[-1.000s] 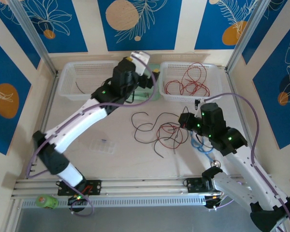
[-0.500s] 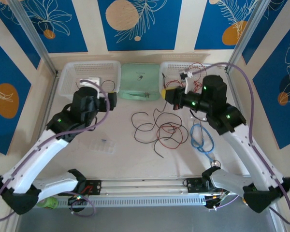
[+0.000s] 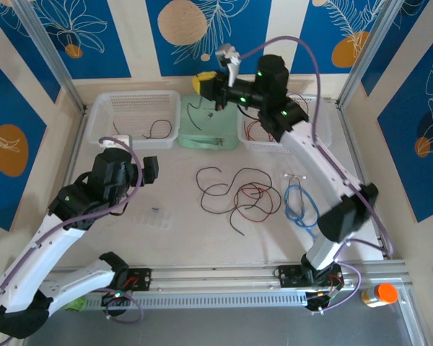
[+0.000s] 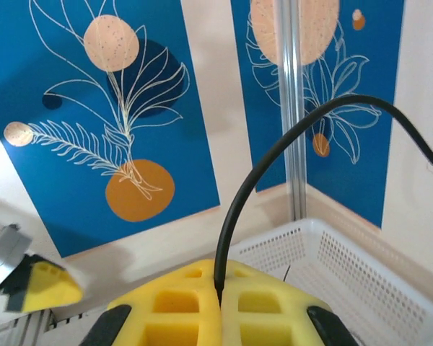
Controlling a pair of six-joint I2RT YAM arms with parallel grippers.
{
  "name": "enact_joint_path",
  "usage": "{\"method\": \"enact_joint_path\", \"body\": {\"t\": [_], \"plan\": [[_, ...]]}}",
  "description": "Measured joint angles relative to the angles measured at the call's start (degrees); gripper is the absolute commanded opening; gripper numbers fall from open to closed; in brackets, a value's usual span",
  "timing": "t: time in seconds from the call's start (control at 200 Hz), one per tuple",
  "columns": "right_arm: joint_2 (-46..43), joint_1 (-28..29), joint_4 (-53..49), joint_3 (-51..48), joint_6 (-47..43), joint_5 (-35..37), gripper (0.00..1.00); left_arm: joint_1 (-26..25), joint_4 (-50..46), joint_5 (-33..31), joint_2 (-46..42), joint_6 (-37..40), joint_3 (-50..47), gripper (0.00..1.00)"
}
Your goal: Untangle the cables
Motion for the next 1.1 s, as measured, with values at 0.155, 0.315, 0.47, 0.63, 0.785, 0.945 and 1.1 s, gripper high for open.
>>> {"method": "enact_joint_path", "body": {"t": [0.155, 0.315, 0.47, 0.63, 0.785, 0.945, 1.1], "plan": [[16.6, 1.0, 0.1, 18.5, 0.9, -0.3, 0.00, 0.0, 0.0, 1.0, -0.9, -0.3, -1.1, 1.00], [38.1, 2.8, -5.2, 46.3, 0.4, 2.1, 0.00, 0.0, 0.0, 1.8, -0.9, -0.3, -1.2, 1.00], [50.2, 5.6, -4.1, 54.4, -0.6, 8.0, 0.00, 0.0, 0.0, 2.5, -1.4, -0.3, -2.2, 1.00], [54.6, 8.0, -0.8, 47.9, -1.8, 13.0, 0.00, 0.1, 0.0, 3.2, -1.5, 0.0, -2.5, 1.00], [59.3, 9.9, -1.9, 48.8, -3.3, 16.2, 0.00, 0.1, 0.0, 3.8, -1.5, 0.3, -2.5, 1.00], [60.4, 11.1, -4.2, 48.3, -4.1, 19.3, 0.00, 0.1, 0.0, 4.3, -1.5, 0.3, -2.8, 1.00], [60.5, 11.2, -6.5, 48.3, -2.5, 21.4, 0.26, 0.1, 0.1, 5.1, -1.5, 0.3, -2.8, 1.00]]}}
